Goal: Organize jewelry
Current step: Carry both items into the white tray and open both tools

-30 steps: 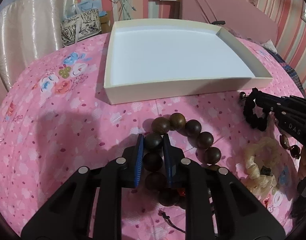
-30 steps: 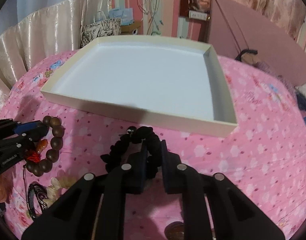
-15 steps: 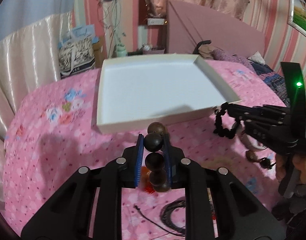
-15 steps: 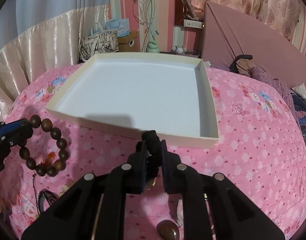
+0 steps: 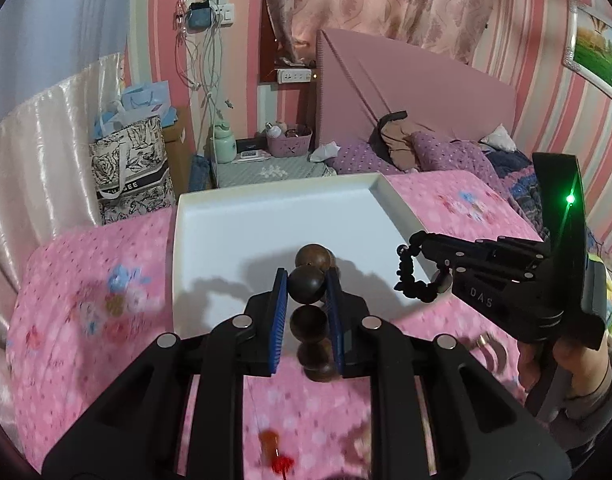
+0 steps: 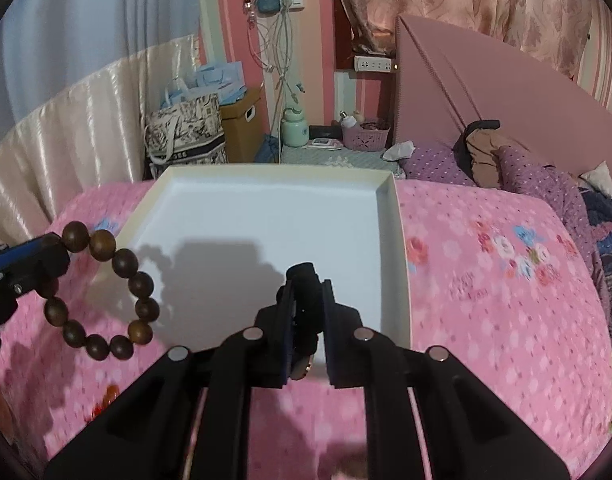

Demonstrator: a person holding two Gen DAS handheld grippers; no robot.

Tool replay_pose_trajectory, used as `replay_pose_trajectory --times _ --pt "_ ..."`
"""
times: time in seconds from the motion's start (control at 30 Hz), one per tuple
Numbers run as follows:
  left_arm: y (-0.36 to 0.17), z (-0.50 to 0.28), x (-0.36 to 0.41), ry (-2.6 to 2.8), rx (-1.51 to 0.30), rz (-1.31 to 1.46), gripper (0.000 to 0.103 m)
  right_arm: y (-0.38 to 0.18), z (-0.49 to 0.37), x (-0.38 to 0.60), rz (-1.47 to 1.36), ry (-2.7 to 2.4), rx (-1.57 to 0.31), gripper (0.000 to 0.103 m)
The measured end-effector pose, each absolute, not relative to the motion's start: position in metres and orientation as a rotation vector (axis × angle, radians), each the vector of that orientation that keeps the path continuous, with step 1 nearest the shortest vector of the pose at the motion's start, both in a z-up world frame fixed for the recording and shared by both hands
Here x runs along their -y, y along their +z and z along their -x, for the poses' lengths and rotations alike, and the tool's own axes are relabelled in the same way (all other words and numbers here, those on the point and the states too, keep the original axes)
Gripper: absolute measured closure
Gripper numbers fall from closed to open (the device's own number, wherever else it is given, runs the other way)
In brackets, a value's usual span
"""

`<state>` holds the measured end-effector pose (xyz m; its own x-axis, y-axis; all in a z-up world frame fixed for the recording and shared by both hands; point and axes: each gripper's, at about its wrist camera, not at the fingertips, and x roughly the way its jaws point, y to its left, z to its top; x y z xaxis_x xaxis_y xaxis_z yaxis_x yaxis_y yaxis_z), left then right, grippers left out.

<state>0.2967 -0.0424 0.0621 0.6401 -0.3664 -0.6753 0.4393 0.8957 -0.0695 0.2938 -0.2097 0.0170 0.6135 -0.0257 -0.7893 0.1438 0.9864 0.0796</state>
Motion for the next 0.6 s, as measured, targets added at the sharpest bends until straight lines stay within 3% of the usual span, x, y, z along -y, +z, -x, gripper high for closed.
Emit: replay_pose_trajectory --times 0.6 --pt "-0.005 -0.462 0.061 -0.269 -0.887 -0.038 0.086 -0.041 -0.437 0.229 -0.137 -0.195 -0.968 0.091"
